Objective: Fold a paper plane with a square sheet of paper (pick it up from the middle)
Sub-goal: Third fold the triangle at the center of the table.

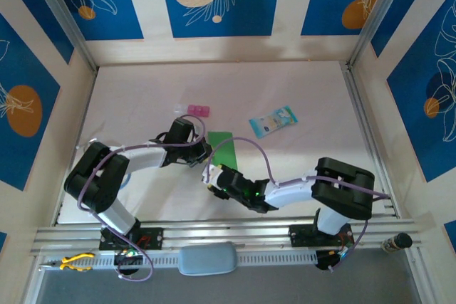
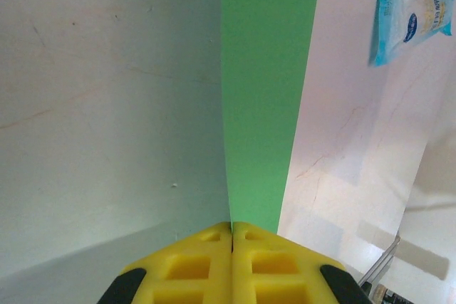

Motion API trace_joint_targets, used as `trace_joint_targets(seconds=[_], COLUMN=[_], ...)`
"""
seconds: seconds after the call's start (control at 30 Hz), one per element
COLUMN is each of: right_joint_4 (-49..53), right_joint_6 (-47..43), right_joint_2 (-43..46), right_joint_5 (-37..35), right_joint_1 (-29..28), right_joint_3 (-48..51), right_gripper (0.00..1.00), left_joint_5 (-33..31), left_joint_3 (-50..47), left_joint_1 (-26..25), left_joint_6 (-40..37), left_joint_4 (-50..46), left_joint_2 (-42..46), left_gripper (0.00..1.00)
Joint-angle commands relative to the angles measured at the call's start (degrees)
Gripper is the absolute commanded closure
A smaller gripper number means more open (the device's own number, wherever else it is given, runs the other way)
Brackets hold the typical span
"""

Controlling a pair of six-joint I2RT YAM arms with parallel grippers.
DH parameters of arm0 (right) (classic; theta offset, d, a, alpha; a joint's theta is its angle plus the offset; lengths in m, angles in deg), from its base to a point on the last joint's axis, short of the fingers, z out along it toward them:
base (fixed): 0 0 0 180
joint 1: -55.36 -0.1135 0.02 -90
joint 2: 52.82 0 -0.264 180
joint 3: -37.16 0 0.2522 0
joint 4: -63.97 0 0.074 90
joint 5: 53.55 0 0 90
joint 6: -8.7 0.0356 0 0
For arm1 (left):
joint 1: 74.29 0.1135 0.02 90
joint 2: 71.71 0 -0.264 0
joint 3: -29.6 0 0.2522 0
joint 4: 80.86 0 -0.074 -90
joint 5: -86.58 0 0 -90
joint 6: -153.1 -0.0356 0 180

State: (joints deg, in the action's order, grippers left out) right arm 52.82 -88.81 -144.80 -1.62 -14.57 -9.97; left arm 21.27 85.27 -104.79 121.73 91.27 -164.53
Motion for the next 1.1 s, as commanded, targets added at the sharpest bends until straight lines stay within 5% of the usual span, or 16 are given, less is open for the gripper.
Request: trace_joint_targets(seconds=[0.0, 0.93, 1.07], right_joint_4=[-1.84, -0.13, 0.77], right_joint_6=[-1.2, 6.45, 8.45], right_joint_2=[-1.13, 2.58, 3.48], right_joint_5=[-4.1, -0.88, 2.34], right_joint_1=[-0.34, 1.84, 3.0], right_joint_3=[-1.22, 1.15, 1.44], right_gripper=[0.54, 0.95, 0.97], left_joint_5=[1.24, -0.26, -0.94], left_joint_3=[1.44, 0.19, -0.07], left_joint_1=[0.55, 0.83, 0.88], left_joint_6=[-0.23, 0.6, 0.38], left_joint_4=[-1.29, -0.49, -0.95], left_joint_2=[-0.1, -0.07, 0.81], left_gripper=[0.98, 0.98, 0.88])
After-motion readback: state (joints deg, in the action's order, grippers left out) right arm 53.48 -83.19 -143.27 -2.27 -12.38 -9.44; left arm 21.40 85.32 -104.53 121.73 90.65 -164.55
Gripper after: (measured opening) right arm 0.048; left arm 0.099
